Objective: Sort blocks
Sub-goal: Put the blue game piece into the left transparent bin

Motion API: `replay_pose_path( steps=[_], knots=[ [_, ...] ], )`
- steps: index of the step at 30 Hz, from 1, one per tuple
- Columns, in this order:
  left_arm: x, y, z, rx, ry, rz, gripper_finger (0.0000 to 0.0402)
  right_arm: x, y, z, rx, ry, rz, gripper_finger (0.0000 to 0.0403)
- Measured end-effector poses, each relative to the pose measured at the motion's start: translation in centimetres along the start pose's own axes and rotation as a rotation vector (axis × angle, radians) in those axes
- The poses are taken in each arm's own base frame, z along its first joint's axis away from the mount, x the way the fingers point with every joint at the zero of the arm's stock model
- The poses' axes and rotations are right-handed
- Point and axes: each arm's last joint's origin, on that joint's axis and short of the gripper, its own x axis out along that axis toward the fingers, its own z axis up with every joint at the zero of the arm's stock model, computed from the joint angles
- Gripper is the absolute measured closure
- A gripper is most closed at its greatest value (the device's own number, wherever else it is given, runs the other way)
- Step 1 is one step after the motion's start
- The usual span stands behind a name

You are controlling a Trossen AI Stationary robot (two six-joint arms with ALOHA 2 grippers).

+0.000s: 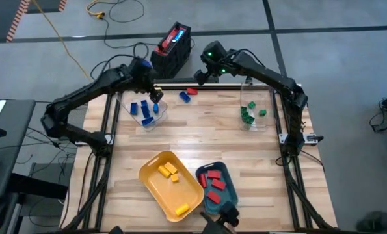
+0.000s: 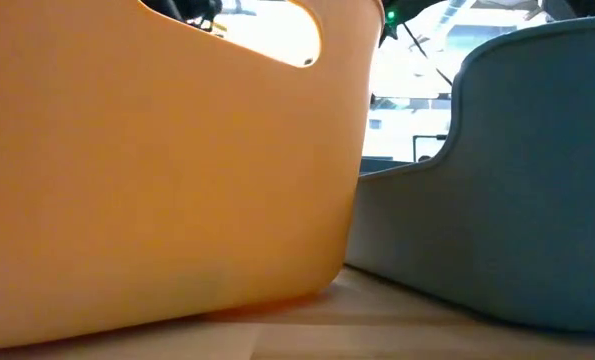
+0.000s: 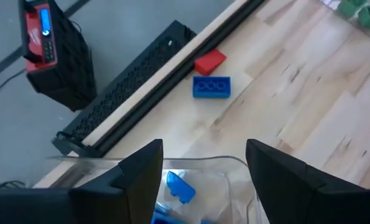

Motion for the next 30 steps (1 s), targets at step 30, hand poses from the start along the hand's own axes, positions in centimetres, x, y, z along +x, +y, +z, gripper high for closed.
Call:
replay_pose_path(
  steps=[30],
  knots=[
    [2.9, -0.3, -6.5, -0.247, 0.130, 0.056, 0.0178, 7.3, 1.1, -1.3, -0.177, 0.045, 0.308, 0.0037]
  ],
)
